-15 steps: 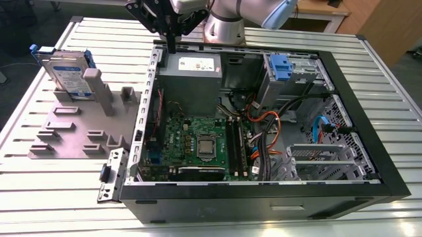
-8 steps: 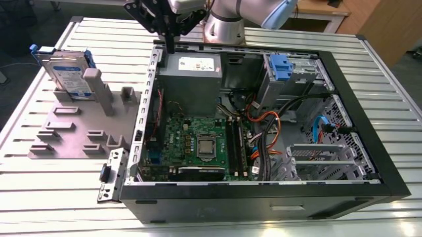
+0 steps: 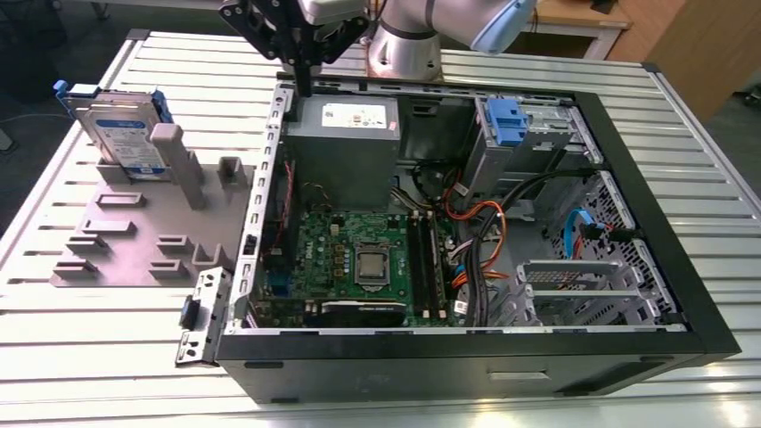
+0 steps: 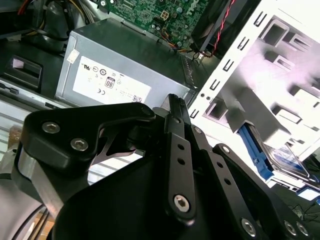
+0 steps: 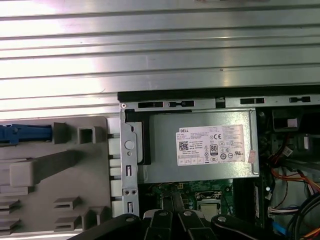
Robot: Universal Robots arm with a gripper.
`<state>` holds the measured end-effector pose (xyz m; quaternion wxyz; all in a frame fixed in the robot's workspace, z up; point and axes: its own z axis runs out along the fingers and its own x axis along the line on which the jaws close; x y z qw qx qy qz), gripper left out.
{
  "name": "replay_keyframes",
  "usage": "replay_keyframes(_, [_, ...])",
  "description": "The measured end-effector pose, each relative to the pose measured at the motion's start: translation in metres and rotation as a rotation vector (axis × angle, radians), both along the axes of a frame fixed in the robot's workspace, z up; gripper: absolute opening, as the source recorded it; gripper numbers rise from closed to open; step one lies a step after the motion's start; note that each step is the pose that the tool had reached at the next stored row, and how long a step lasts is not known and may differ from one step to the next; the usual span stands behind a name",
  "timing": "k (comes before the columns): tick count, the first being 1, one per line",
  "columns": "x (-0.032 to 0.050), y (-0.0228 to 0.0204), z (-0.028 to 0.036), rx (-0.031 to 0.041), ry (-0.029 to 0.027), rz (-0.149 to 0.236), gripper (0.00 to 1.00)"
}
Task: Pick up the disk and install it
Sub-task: 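Reach for the disk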
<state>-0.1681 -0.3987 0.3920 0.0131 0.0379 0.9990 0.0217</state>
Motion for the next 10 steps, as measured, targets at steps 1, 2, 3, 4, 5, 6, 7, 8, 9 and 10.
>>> replay_keyframes(1, [-0.0004, 0.0000, 0.0000, 0.0000, 0.0000, 0.000, 0.11])
replay_keyframes(2, [-0.0007, 0.0000, -0.0001, 0.0000, 0.0000, 0.000, 0.11])
replay_keyframes(3, [-0.0011, 0.0000, -0.0001, 0.0000, 0.0000, 0.000, 0.11])
replay_keyframes(4, [-0.0014, 0.0000, -0.0001, 0.0001, 0.0000, 0.000, 0.11])
replay_keyframes(5, [-0.0017, 0.0000, -0.0001, 0.0000, 0.0000, 0.000, 0.11])
replay_keyframes(6, [-0.0020, 0.0000, -0.0001, 0.0000, 0.0000, 0.000, 0.11])
replay_keyframes(7, [-0.0023, 0.0000, -0.0001, -0.0001, 0.0001, 0.000, 0.11])
replay_keyframes(8, [-0.0024, 0.0000, -0.0002, 0.0000, 0.0000, 0.000, 0.11])
replay_keyframes(9, [-0.0026, 0.0000, -0.0001, 0.0000, 0.0000, 0.000, 0.11])
replay_keyframes(10, [-0.0028, 0.0000, -0.0002, 0.0000, 0.0000, 0.000, 0.11])
